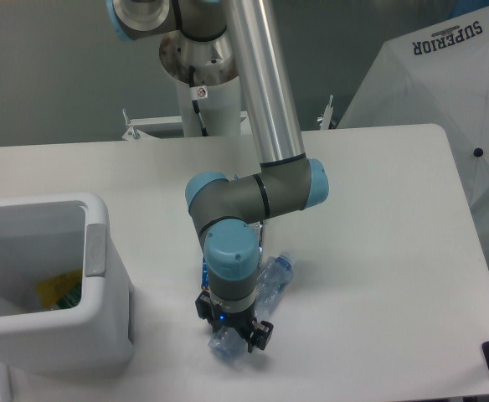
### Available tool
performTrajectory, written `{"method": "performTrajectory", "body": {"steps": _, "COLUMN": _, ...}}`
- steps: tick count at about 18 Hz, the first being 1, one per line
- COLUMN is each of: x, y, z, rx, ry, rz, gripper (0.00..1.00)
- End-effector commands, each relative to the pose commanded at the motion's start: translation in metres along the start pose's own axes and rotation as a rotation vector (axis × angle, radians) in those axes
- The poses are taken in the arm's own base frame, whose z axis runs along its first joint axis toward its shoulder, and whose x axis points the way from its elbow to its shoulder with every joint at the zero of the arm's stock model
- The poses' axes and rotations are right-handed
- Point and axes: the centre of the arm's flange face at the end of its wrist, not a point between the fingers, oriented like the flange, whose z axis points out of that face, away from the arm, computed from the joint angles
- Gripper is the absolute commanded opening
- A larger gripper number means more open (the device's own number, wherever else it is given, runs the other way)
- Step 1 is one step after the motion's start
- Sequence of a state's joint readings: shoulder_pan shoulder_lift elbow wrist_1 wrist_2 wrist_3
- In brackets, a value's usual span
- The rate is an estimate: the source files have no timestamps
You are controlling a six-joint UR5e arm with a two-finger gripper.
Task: Place the trash in the trash can
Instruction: 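Align the gripper over the bottle's cap end and close on it, then lift the gripped bottle up off the table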
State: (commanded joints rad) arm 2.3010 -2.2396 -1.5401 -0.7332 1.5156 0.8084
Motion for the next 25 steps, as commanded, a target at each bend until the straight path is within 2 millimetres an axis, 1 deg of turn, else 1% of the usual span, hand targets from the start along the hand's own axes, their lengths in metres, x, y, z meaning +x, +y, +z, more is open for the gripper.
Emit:
{"method": "performTrajectory", "body": {"steps": 9, "x": 0.0, "y": 0.0, "z": -0.005, "rx": 0.003, "ry": -0.006, "rz": 0.003, "gripper": 0.67}}
{"method": "performTrajectory", "body": {"steps": 12, "x": -0.005, "y": 0.0, "z": -0.025, "rx": 0.024, "ry": -0.026, "rz": 0.005, "gripper": 0.66}}
{"method": "performTrajectory", "body": {"steps": 14, "x": -0.007, "y": 0.002, "z": -0.027, "rx": 0.025, "ry": -0.028, "rz": 0.001, "gripper": 0.63}}
{"method": "performTrajectory", "body": {"steps": 20, "x": -0.009, "y": 0.002, "z": -0.031, "rx": 0.029, "ry": -0.033, "rz": 0.0, "gripper": 0.63}}
{"method": "performTrajectory", "body": {"steps": 21, "x": -0.01, "y": 0.0, "z": -0.036, "rx": 0.036, "ry": -0.038, "rz": 0.002, "gripper": 0.63}}
{"method": "performTrajectory", "body": {"steps": 22, "x": -0.013, "y": 0.003, "z": -0.036, "rx": 0.034, "ry": -0.039, "rz": -0.004, "gripper": 0.63}}
{"method": "performTrajectory", "body": {"steps": 25, "x": -0.017, "y": 0.003, "z": -0.045, "rx": 0.045, "ry": -0.05, "rz": -0.008, "gripper": 0.63}}
